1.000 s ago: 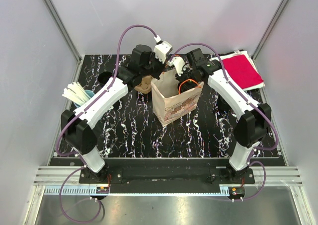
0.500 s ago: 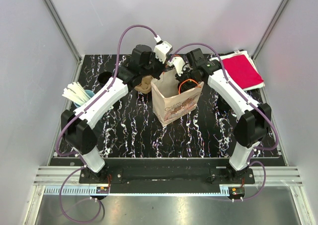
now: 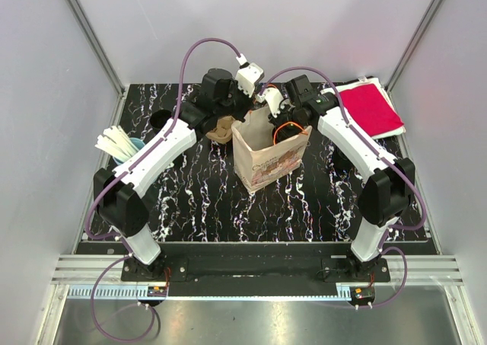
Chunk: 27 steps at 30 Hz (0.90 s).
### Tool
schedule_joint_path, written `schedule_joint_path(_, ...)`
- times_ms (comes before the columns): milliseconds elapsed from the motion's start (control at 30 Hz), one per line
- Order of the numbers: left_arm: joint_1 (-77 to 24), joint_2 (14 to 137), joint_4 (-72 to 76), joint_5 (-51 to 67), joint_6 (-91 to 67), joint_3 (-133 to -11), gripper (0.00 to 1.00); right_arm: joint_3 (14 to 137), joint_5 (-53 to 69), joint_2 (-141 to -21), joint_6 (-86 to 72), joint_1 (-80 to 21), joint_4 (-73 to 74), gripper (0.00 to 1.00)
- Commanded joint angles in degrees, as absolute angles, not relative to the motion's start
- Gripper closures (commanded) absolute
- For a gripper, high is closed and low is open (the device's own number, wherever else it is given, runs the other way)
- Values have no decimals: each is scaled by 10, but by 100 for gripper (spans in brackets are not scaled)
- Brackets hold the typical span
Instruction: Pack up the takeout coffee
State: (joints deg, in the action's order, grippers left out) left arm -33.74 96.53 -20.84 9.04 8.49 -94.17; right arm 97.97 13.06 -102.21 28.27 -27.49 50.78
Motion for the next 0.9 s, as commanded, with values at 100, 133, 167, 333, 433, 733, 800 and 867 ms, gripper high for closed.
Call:
schedule_joint_path(100,-338,952,-189,100,81,-957,100,976,133,-1022,291,-278,487,100)
schedule_joint_path(133,-338,952,-188,101,80,-957,100,976,132,-1024,291,-279,487,100)
schedule_joint_path(167,-338,952,-188,100,81,-957,100,976,130,-1024,291,-279,486,100)
schedule_joint_path(333,-338,951,-190,105,80,-957,100,970,126,-1025,294,-279,478,100)
schedule_joint_path(433,-338,951,-189,108,79,-957,100,967,127,-1025,295,-279,474,100)
schedule_joint_path(733,-338,949,-192,111,79,-956,100,973,136,-1031,294,-279,470,100)
schedule_joint_path(800,-338,949,-191,113,78,-956,100,974,138,-1034,294,-279,470,100)
schedule_joint_path(867,-338,950,-192,113,76,-958,100,974,141,-1035,294,-279,470,100)
